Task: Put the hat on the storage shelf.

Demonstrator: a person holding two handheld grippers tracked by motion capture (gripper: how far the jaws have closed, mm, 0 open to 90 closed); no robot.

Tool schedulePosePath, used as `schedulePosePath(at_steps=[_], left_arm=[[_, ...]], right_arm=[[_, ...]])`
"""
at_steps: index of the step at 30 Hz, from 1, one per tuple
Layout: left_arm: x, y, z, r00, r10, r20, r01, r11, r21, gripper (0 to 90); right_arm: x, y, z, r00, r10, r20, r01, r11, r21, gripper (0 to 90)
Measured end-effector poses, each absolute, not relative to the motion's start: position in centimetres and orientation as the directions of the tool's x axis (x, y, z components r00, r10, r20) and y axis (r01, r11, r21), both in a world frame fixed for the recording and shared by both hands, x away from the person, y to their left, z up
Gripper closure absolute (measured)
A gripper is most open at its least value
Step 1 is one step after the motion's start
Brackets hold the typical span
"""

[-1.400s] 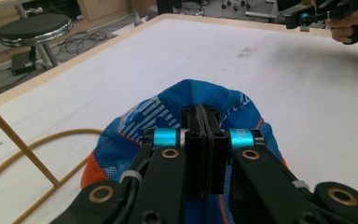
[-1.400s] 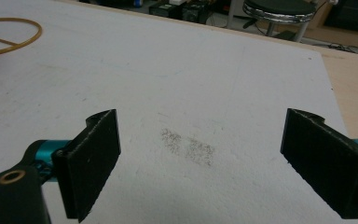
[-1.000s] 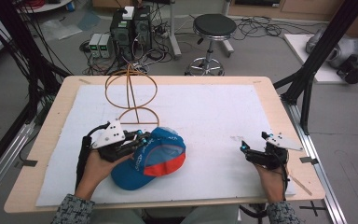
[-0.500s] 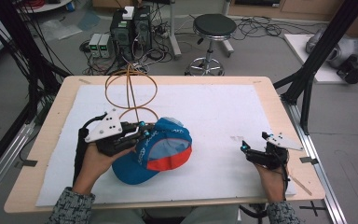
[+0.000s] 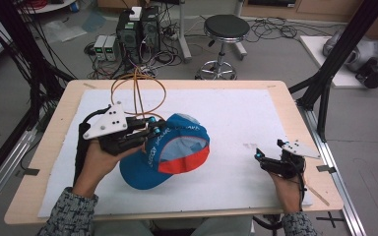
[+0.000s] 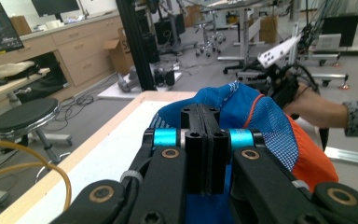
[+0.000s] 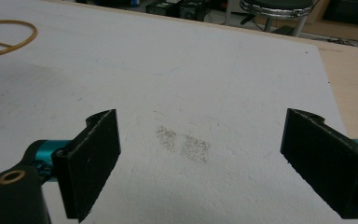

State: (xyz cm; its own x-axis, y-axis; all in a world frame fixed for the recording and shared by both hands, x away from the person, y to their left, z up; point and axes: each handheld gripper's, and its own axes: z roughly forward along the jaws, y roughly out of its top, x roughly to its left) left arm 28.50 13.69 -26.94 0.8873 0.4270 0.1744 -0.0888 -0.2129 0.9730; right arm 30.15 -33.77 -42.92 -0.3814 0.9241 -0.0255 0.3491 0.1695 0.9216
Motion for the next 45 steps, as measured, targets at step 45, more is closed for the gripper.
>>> schedulePosePath(at_steps=[45], left_arm=[[30.5,16.9,-16.0,0.824,0.525,0.215,-0.175,-0.126,0.977,88.8]], right_arm=[[30.4,-34.0,-43.2,-0.379,0.925,-0.023,0.369,0.174,0.913,11.0]])
